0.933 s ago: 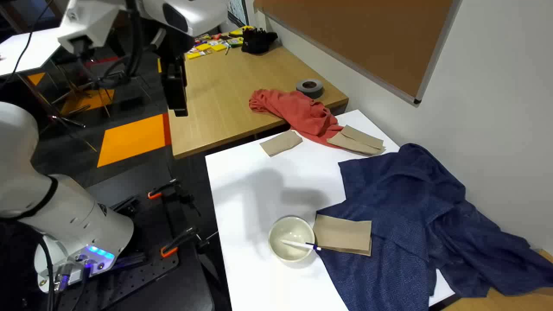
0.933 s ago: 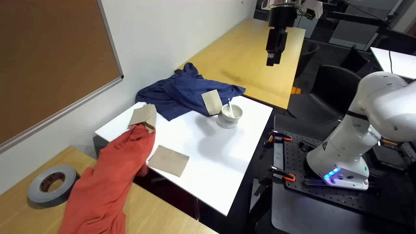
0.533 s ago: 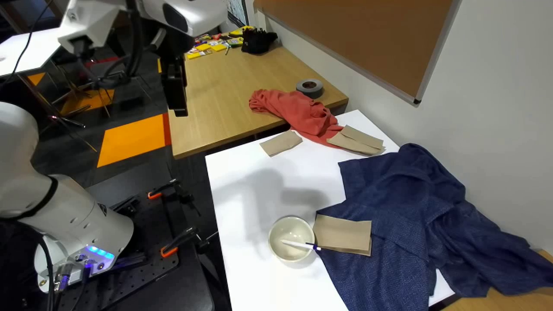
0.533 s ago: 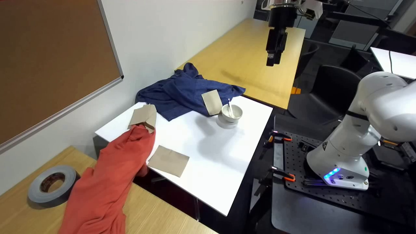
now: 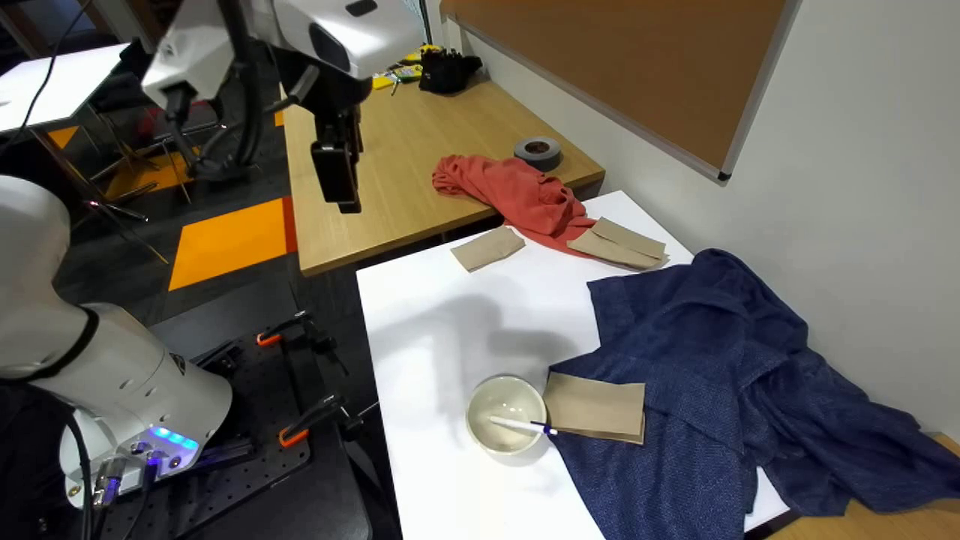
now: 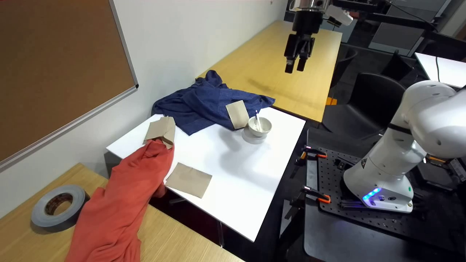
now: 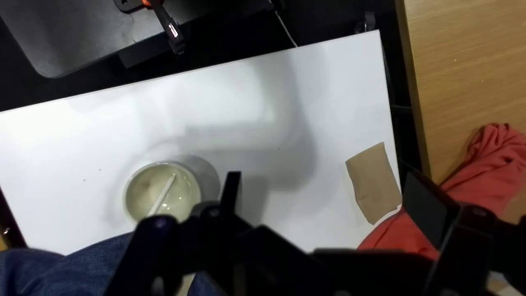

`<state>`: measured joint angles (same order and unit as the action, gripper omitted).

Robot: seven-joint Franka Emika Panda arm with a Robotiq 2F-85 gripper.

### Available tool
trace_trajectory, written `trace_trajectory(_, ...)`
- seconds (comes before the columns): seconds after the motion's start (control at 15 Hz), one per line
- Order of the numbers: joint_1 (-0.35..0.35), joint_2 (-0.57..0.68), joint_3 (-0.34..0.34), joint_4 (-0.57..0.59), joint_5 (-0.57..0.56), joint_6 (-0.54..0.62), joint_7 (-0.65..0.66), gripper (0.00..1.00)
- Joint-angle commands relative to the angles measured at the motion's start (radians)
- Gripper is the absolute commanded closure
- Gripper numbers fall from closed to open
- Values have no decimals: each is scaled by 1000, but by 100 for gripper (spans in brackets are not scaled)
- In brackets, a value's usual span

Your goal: Remove the pen from the bowl and place it on the table

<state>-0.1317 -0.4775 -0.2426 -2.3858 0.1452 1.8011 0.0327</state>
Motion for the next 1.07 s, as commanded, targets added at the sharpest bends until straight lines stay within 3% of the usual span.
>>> trace_trajectory(0.0,-35,72,25,-13,33,126,62,0)
trace_trajectory(0.53,-56,227,32,-74,35,400,216,0)
trace_trajectory(1.0,-65,397,31,-111,58,707,362,0)
